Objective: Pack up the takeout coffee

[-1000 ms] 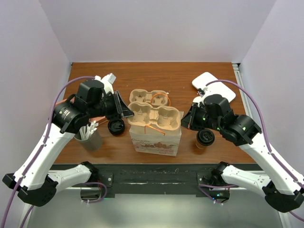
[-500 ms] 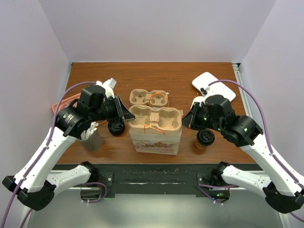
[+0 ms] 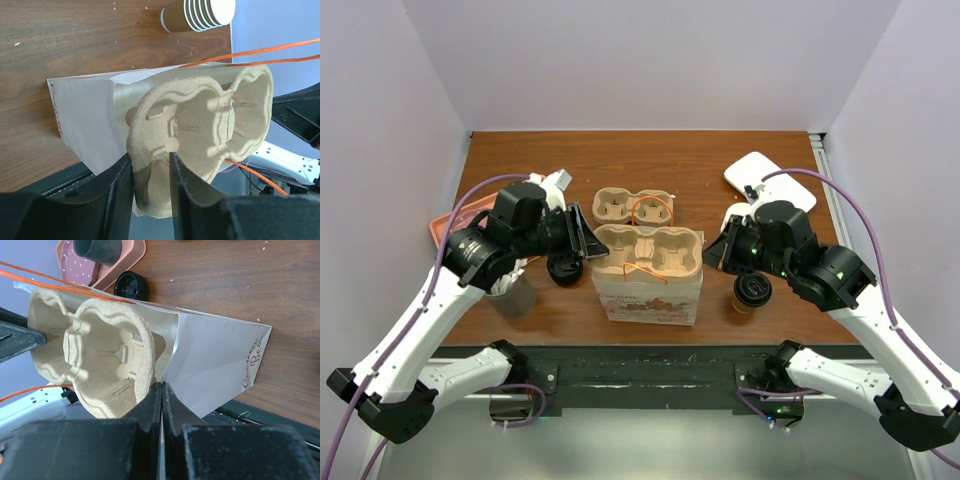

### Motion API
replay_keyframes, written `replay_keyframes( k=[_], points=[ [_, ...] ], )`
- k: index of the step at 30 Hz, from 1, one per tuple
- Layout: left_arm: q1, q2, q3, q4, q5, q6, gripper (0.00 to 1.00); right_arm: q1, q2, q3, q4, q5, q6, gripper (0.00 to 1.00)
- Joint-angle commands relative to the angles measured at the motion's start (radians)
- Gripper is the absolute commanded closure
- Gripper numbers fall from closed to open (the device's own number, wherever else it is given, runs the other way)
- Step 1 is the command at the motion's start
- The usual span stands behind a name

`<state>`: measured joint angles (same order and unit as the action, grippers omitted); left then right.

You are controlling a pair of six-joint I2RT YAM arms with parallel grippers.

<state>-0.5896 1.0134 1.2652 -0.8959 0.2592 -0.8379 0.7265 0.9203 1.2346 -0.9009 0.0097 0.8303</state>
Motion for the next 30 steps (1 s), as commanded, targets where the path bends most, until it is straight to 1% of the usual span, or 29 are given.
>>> replay_keyframes(
  k=[1, 5, 10, 15, 21, 25, 30],
  points=[
    [-0.003, 0.005, 0.046, -0.001, 0.032, 0.052, 0.60, 0.004, -0.015, 0.002, 0.051, 0.019, 0.013, 1.00],
    [-0.003, 0.008, 0.068, -0.031, 0.022, 0.095, 0.55, 0.002, -0.012, 0.011, 0.043, 0.032, 0.004, 1.00],
    [-0.004, 0.030, 0.088, -0.040, 0.051, 0.132, 0.45, 0.002, -0.014, 0.006, 0.037, 0.030, -0.002, 1.00],
    [-0.004, 0.036, 0.100, -0.047, 0.051, 0.146, 0.44, 0.002, -0.018, 0.008, 0.036, 0.038, -0.005, 1.00],
    [-0.003, 0.054, 0.103, -0.049, 0.084, 0.149, 0.44, 0.004, -0.018, 0.006, 0.039, 0.039, -0.011, 1.00],
    [-0.004, 0.062, 0.151, -0.099, 0.063, 0.189, 0.43, 0.004, -0.020, 0.008, 0.039, 0.045, -0.016, 1.00],
    [-0.004, 0.085, 0.180, -0.143, 0.074, 0.218, 0.39, 0.002, -0.021, 0.006, 0.039, 0.058, -0.022, 1.00]
  ],
)
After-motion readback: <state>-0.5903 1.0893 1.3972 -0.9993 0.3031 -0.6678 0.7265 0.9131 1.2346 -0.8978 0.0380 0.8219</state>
